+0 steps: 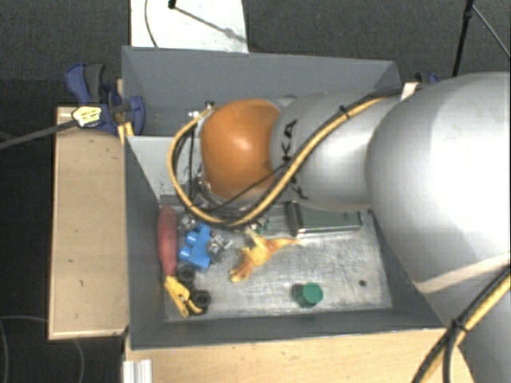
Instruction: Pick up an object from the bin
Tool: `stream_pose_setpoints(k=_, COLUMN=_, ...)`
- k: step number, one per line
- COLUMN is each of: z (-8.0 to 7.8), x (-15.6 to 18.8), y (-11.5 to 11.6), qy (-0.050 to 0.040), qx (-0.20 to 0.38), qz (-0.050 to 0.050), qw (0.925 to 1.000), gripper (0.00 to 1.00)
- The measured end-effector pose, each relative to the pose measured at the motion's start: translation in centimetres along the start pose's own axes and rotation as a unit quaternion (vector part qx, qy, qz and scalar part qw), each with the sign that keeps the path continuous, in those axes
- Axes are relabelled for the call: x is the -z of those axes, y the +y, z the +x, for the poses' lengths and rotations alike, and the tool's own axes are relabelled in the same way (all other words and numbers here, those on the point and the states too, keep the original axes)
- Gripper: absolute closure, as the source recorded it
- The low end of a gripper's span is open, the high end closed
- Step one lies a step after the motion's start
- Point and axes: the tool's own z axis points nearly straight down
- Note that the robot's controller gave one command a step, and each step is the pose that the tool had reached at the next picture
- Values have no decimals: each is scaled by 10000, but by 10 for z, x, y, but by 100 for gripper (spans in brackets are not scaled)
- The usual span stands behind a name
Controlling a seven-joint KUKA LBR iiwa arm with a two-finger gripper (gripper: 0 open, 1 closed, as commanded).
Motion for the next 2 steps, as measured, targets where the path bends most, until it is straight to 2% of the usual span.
stream_pose_setpoints(k=1, z=10, x=43, y=2, qy=46, qx=70, qz=-45, qw=10000, gripper=100)
stream_pose_setpoints(k=2, z=0, x=97, y=-1, qy=16, qx=188, qz=-32, qw=9998, gripper=100)
